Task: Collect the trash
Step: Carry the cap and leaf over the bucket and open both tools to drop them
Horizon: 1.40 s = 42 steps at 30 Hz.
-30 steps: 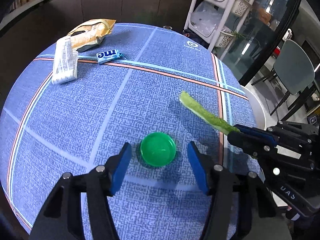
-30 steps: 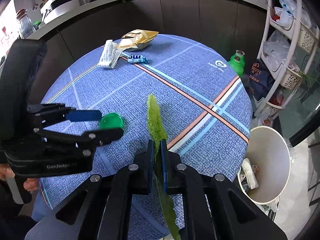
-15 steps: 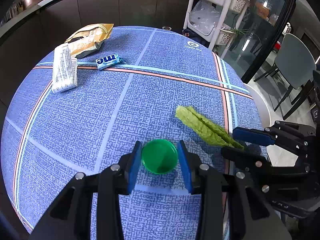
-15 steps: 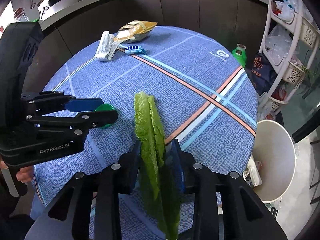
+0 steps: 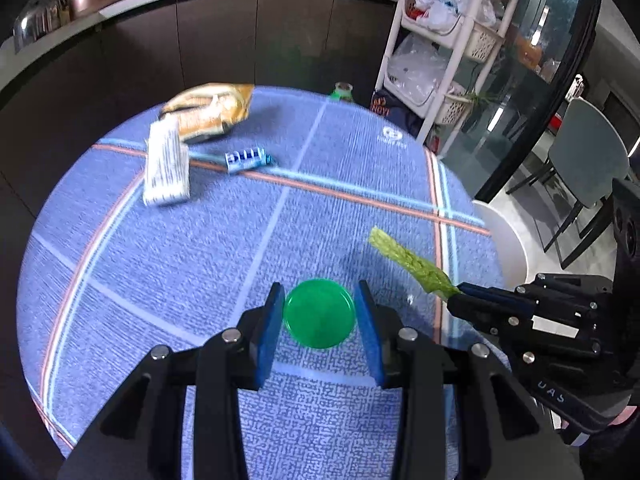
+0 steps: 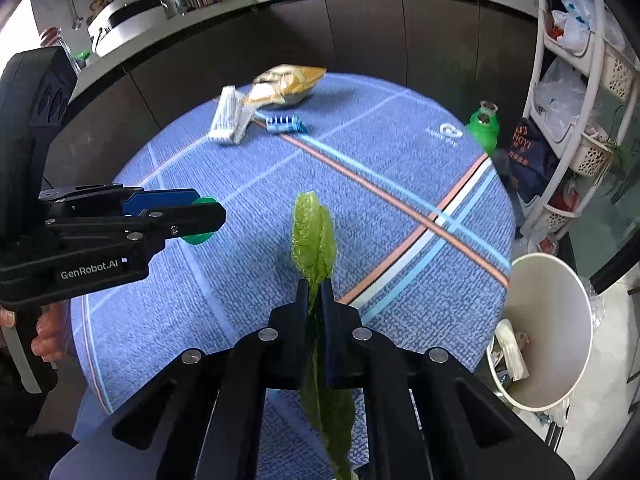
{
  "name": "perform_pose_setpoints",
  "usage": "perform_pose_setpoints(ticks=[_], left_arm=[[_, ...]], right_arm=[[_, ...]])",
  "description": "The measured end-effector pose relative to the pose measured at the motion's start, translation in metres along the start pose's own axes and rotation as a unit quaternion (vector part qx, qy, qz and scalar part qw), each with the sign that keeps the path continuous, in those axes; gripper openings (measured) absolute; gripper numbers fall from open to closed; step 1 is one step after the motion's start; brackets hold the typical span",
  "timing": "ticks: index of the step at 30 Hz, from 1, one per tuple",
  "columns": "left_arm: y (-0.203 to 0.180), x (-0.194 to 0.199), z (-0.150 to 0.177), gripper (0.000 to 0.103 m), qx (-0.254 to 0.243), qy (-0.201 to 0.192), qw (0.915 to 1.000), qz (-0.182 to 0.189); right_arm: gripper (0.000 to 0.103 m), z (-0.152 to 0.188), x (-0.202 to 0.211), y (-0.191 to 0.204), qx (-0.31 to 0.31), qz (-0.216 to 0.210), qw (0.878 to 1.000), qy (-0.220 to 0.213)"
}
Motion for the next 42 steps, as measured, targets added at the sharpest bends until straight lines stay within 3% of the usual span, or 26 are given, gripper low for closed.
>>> perform_pose_setpoints(ticks=[11, 17, 23, 29, 34, 42], left_arm=[[-0.031, 0.036, -0.028, 0.037, -0.029, -0.04, 0.9988, 0.0], [-0.073, 0.029, -0.046, 0.037, -0.047, -0.036, 0.9977, 0.033], [-0.136, 0.015, -0.065, 0.037, -0.091, -0.028, 0.9937, 0.059], [-0.196, -0.01, -0.078, 0.037, -0.124, -0.008, 0.9884, 0.087], [-0.242, -0.046, -0.085, 0.037, -0.145, 0.023, 0.9838, 0.104], [-0.271, -0.111, -0.086, 0.037, -0.159, 0.071, 0.9794, 0.101]], right_arm=[[0.006, -0.016, 0.061, -0.024, -0.025, 0.006, 0.996, -0.081], [0.006, -0.01, 0.088, -0.068, -0.066, 0.026, 0.991, -0.112], [0.006, 0.015, 0.103, -0.137, -0.133, 0.052, 0.982, -0.125], [0.006, 0.052, 0.096, -0.203, -0.207, 0.055, 0.97, -0.116], [0.006, 0.083, 0.074, -0.235, -0.243, 0.052, 0.964, -0.092], [0.006, 0.112, 0.022, -0.273, -0.279, 0.033, 0.958, -0.049]])
Point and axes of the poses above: each gripper's, at about its wrist camera, not at the fingertips, and x roughly against the way its jaws point, y to its left, z to its underside, the point moved 9 cm from there along -x, roughly the way its jaws point, and after that the axes turned 9 degrees about y, right-handed, at the moved point
